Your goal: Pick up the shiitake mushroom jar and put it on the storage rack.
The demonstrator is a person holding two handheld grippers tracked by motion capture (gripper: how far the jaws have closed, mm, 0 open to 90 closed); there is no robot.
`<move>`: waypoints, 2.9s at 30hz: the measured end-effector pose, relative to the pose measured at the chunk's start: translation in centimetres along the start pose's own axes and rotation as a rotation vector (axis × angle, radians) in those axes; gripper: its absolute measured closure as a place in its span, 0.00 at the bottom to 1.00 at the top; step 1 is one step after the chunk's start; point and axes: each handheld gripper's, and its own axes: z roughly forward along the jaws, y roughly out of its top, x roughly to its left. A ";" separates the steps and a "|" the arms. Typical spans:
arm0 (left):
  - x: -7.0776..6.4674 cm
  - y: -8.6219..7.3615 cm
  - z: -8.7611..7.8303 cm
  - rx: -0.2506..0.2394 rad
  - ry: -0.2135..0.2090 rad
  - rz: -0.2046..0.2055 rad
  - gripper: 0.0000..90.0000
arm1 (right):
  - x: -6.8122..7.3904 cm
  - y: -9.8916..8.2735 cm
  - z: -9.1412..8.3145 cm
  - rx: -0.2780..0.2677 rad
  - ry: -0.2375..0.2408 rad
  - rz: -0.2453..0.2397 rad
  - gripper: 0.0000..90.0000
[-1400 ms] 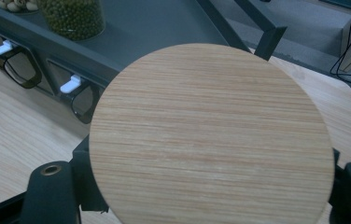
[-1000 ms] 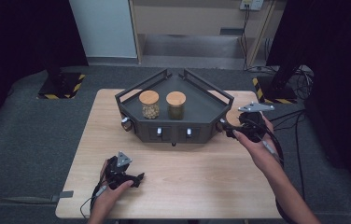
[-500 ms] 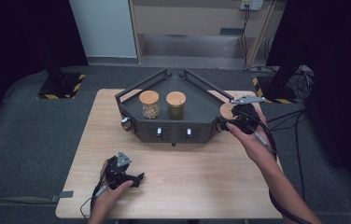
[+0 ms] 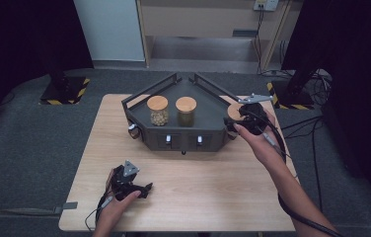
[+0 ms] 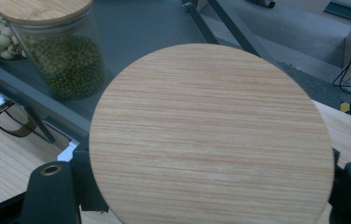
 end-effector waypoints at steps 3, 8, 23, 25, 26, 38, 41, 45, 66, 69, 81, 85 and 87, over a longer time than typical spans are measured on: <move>0.0 0.0 0.0 0.000 0.000 0.000 0.00 | 0.1 0.2 0.5 0.004 -0.002 0.000 0.29; 0.0 0.0 0.0 0.000 0.000 0.000 0.00 | 0.0 0.7 1.1 0.008 -0.004 0.001 0.29; 0.0 0.0 0.0 0.000 0.000 0.000 0.00 | 0.3 2.5 2.5 0.003 0.001 0.008 0.29; 0.0 0.0 0.0 0.000 0.000 0.000 0.00 | 0.3 2.8 2.8 0.009 0.000 0.005 0.29; 0.0 0.0 0.0 0.000 0.000 0.000 0.00 | 0.3 2.9 3.0 0.012 0.000 0.005 0.29; 0.0 0.0 0.0 -0.002 0.001 -0.002 0.00 | 0.7 4.3 4.2 0.018 0.001 0.008 0.29; 0.0 0.0 0.0 -0.002 0.001 -0.001 0.00 | 0.7 4.6 4.5 0.015 -0.005 0.010 0.29; 0.0 0.0 0.0 -0.002 0.001 0.000 0.00 | 0.6 4.9 5.0 0.018 -0.002 0.030 0.29; -0.1 0.0 0.0 -0.003 0.002 -0.001 0.00 | 1.0 4.9 7.5 0.040 -0.003 0.035 0.29; -0.1 0.0 0.0 -0.003 0.002 -0.001 0.00 | 1.1 4.9 7.6 0.042 -0.005 0.034 0.29; -0.1 0.0 0.0 -0.003 0.002 -0.002 0.00 | 1.0 4.6 7.9 0.038 0.011 0.038 0.29; -0.1 0.0 0.0 -0.003 0.002 -0.002 0.00 | 1.2 4.6 8.0 0.036 0.008 0.036 0.29; -0.1 0.0 0.0 -0.003 0.002 -0.002 0.00 | 1.2 4.7 8.0 0.035 0.009 0.036 0.29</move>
